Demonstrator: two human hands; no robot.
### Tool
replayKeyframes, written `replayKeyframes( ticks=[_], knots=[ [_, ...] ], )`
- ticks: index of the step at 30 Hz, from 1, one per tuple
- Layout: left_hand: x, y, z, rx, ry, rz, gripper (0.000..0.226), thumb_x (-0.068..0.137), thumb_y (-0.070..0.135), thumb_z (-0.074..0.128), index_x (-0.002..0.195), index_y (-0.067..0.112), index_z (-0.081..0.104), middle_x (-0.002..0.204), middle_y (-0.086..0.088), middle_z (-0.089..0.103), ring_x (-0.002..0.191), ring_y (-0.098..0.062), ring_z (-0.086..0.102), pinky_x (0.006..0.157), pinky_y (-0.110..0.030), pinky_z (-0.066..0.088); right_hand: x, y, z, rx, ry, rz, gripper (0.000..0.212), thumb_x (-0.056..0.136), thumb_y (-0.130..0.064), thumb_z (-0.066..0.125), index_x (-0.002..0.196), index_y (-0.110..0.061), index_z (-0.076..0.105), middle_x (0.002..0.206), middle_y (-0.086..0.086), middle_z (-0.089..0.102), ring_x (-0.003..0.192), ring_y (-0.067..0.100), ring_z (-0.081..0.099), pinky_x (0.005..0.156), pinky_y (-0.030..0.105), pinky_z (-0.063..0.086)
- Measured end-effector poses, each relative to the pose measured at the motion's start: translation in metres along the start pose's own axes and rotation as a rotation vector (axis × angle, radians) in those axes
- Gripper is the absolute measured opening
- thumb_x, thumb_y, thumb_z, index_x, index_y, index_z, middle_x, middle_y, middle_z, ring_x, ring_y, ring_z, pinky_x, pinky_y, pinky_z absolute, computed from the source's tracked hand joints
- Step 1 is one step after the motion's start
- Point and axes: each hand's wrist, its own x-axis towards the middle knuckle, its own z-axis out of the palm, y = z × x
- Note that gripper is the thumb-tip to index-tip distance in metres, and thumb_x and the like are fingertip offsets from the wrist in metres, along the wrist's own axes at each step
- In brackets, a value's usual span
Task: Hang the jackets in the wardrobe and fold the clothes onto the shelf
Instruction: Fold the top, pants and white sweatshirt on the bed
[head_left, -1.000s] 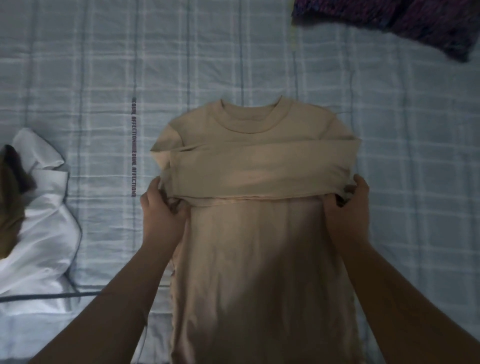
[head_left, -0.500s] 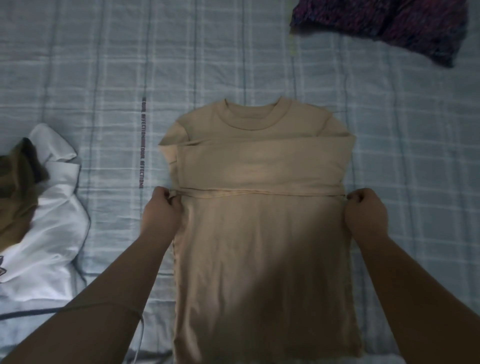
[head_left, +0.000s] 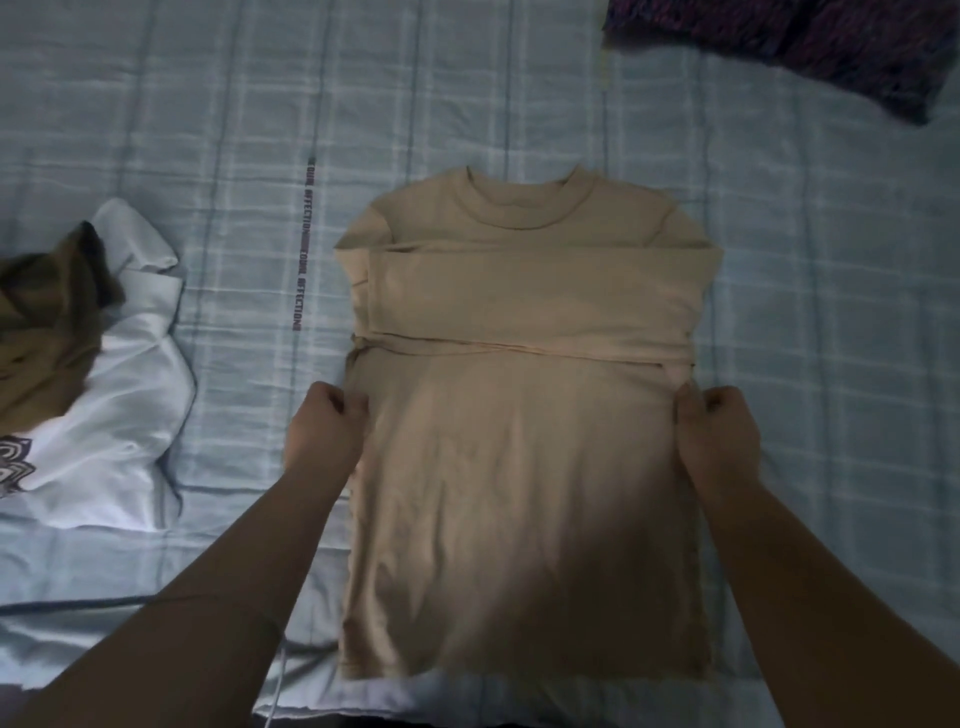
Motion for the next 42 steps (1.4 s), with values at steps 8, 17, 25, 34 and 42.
replayKeyframes(
  ticks=[8,17,25,34,42],
  knots=[
    [-0.069,-0.063,0.013,0.027,-0.08,0.063,0.035,0.084,0.037,0.067,0.106,0.021,0.044,0.099,-0.003,0.061,0.088,-0.028,0.06,0.08,-0.04,0.049,-0.087,0.082,-0.011,-0.106,-0.155,0.07,0.028,0.091,-0.03,0.059,0.115,-0.015,0.058,0.103,0.014,0.068,0.097,0.036,0.064,0.079,0.039,0.047],
    [-0.133,-0.122,0.006,0.092,-0.458,-0.012,0.029,0.085,0.029,0.072,0.079,0.002,0.061,0.075,-0.015,0.064,0.077,-0.034,0.064,0.059,-0.033,0.038,-0.157,0.12,-0.015,-0.143,-0.35,0.148,0.021,0.088,-0.028,0.058,0.099,-0.011,0.058,0.088,0.012,0.058,0.075,0.027,0.051,0.072,0.033,0.038],
    [-0.162,-0.144,-0.006,-0.326,-0.453,-0.101,0.02,0.093,0.022,0.065,0.095,0.004,0.057,0.08,-0.011,0.062,0.065,-0.021,0.056,0.055,-0.03,0.043,-0.187,0.146,-0.03,0.051,-0.229,0.11,0.03,0.098,-0.022,0.051,0.087,0.003,0.062,0.078,0.017,0.06,0.071,0.029,0.056,0.057,0.029,0.039],
    [-0.163,-0.203,-0.028,-0.536,-0.556,-0.165,0.017,0.094,0.023,0.066,0.101,0.008,0.072,0.082,-0.011,0.074,0.075,-0.024,0.064,0.07,-0.039,0.054,-0.209,0.183,-0.036,0.407,-0.23,0.397,0.014,0.098,-0.018,0.058,0.097,-0.005,0.062,0.078,0.008,0.059,0.065,0.018,0.057,0.05,0.019,0.052],
    [-0.19,-0.235,-0.03,-0.291,-0.465,-0.069,0.017,0.097,0.021,0.064,0.095,0.004,0.069,0.079,-0.012,0.069,0.062,-0.022,0.061,0.051,-0.028,0.05,-0.239,0.229,-0.032,0.435,-0.282,0.543,0.034,0.098,-0.027,0.059,0.069,-0.009,0.055,0.054,0.011,0.053,0.038,0.016,0.051,0.042,0.025,0.04]
  ],
)
